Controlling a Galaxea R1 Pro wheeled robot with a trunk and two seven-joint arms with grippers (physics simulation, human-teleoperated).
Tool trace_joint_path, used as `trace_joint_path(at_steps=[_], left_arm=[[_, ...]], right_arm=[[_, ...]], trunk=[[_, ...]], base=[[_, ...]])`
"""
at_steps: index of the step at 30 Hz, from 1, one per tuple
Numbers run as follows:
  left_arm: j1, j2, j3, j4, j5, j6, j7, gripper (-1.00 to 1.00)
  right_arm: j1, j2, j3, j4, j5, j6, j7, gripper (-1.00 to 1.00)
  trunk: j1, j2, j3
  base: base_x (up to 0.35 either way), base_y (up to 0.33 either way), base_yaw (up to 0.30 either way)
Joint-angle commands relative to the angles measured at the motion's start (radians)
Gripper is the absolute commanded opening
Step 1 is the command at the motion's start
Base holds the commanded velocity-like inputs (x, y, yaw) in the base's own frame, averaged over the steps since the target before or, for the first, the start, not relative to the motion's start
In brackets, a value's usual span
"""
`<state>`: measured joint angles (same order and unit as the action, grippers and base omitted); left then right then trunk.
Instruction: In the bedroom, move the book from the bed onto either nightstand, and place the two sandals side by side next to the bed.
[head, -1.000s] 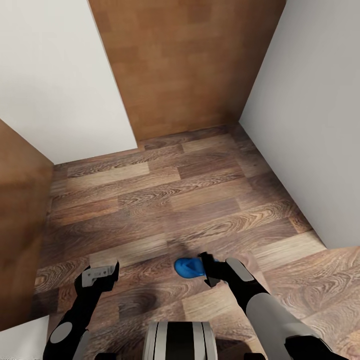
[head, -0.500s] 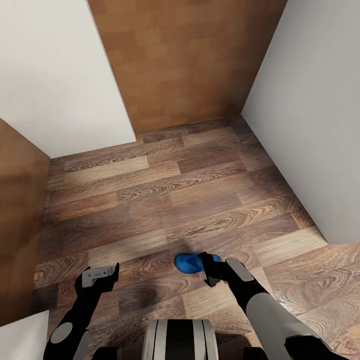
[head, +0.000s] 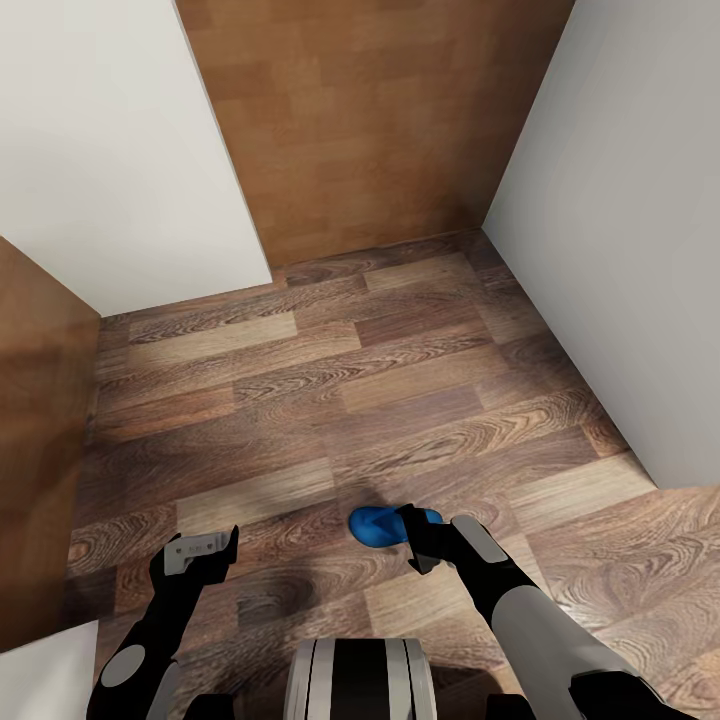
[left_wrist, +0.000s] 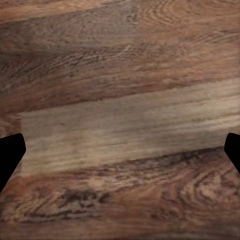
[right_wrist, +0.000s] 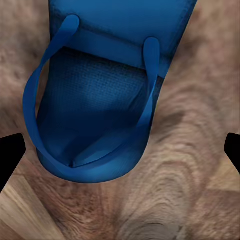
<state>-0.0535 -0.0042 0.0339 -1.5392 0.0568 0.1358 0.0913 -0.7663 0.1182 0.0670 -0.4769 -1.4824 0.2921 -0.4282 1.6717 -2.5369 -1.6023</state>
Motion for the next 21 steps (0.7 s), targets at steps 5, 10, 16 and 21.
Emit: trace_joint_path(at_steps=[5, 10, 16, 21], left_arm=[[0.000, 0.000, 0.000, -0.001, 0.005, 0.005, 0.002, 1.00], [0.000, 0.000, 0.000, -0.001, 0.005, 0.005, 0.002, 1.00], [0.000, 0.000, 0.000, -0.001, 0.005, 0.005, 0.002, 1.00], [0.000, 0.000, 0.000, -0.001, 0.005, 0.004, 0.002, 1.00]], right_arm=[[0.000, 0.000, 0.004, -0.002, -0.004, 0.001, -0.006, 1.00], [-0.001, 0.000, 0.004, -0.002, -0.004, 0.001, -0.006, 1.00], [0.000, -0.001, 0.004, -0.002, -0.004, 0.001, -0.006, 1.00], [0.000, -0.001, 0.004, -0.002, -0.004, 0.000, -0.006, 1.00]], trunk=[[0.000, 0.000, -0.001], [0.000, 0.000, -0.001], [0.000, 0.000, -0.001], [0.000, 0.000, -0.001]], base=[[0.075, 0.046, 0.000], [0.029, 0.018, 0.000], [0.127, 0.002, 0.000], [0.192, 0.000, 0.000]])
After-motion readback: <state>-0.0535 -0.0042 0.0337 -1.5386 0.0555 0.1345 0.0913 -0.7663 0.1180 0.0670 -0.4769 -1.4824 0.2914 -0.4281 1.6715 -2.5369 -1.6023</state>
